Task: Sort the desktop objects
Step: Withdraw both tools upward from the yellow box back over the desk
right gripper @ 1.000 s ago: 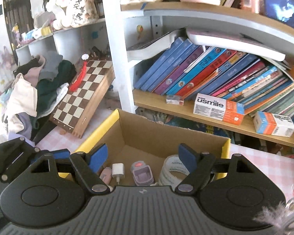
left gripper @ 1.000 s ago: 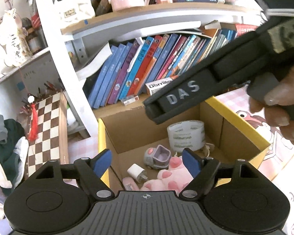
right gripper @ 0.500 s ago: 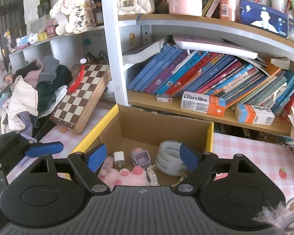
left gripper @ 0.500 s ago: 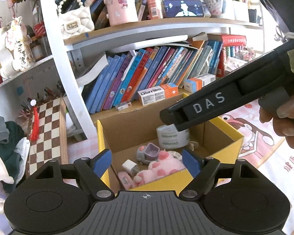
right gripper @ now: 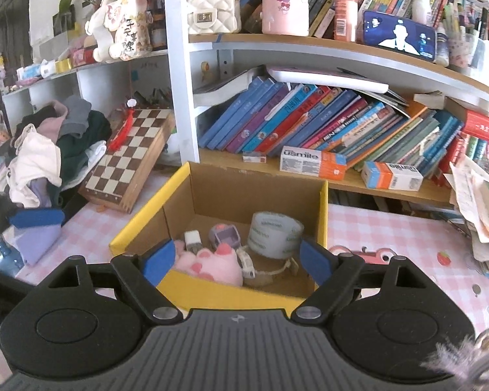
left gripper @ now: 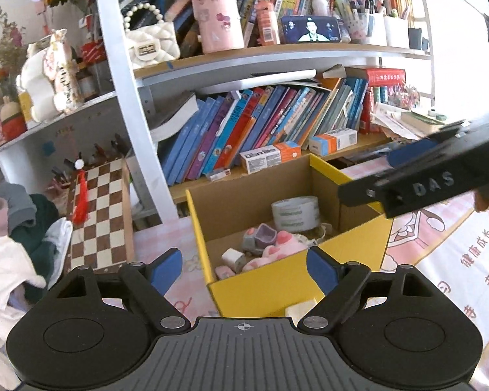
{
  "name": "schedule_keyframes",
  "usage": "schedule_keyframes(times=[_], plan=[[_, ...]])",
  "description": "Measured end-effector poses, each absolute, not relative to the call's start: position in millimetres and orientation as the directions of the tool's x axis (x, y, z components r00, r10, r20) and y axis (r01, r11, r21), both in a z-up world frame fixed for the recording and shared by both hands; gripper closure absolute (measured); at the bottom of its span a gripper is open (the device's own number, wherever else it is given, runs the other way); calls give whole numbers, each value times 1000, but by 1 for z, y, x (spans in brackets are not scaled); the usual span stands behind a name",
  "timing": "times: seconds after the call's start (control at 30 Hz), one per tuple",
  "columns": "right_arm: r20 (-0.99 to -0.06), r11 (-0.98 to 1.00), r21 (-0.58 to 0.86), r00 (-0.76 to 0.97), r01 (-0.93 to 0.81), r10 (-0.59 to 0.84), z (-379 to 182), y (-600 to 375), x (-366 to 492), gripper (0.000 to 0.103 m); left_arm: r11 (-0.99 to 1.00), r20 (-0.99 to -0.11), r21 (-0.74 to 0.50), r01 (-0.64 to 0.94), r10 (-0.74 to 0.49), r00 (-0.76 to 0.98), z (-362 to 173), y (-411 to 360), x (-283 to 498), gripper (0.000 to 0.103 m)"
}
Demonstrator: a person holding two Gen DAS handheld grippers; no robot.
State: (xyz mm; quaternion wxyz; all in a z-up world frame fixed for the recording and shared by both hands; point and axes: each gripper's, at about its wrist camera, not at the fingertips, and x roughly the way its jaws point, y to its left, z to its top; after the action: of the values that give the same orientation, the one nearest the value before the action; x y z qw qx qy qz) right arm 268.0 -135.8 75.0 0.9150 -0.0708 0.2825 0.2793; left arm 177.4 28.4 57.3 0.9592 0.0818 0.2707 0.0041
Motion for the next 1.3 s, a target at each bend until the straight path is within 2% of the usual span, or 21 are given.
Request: schedule_keyframes(times=[0.27, 0.63, 1.3], plan=[[-576, 847, 19, 687, -531, 443, 61, -141, 234, 18, 990, -526, 136, 40, 38, 850, 51, 35, 152, 17], [-627, 874, 23, 674, -485, 391, 33, -146, 199, 18, 991, -583, 118, 56, 24, 812, 28, 39, 125, 17], [-693, 907, 25, 646, -421, 319, -8, -150, 157, 17, 997, -634, 72, 28, 24, 773, 6, 41, 103, 17]])
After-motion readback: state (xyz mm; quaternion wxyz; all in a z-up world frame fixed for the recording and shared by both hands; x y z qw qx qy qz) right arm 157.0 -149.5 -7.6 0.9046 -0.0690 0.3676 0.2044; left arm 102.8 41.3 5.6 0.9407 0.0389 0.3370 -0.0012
